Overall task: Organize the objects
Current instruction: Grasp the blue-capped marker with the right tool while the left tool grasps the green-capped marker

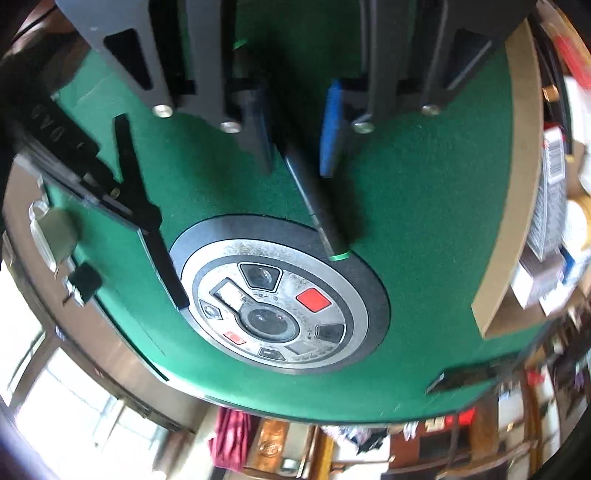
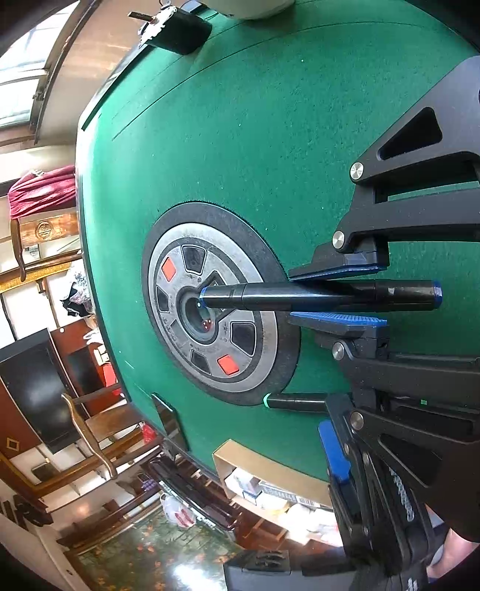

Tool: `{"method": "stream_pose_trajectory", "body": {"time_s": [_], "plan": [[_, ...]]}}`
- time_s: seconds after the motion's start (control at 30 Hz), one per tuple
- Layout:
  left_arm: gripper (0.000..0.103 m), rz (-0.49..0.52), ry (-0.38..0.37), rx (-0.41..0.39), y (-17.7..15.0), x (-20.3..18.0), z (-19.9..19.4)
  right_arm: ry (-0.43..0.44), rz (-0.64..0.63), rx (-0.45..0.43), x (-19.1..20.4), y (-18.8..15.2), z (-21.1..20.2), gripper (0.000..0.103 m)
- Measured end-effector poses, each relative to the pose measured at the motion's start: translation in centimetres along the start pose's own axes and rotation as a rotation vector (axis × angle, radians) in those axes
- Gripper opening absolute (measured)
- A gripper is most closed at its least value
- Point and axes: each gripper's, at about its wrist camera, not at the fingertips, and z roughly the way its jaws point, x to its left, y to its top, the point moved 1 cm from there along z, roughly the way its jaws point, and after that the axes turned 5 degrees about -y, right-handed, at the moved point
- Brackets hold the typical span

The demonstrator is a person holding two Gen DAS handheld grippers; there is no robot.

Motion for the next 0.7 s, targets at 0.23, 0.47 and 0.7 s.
{"method": "stream_pose_trajectory", "body": {"time_s": [0.23, 0.47, 0.7], "plan": [[0.014, 0.172, 0.034, -0.024, -2.3, -0.2, -1.3, 0.011, -0.003, 0.003, 0.2, -0.2, -0.1, 0.016], [0.014, 0.2, 0.063, -0.061, -2.7, -0.6, -1.5, 0.016, -0.023, 0.014, 0.9, -0.5, 0.3, 0.016], [0.013, 0.172, 0.034, -0.108, -3.2, 0.0, -1.8, 0.02, -0.025, 0.013, 1.1, -0.5, 0.3, 0.016]]}}
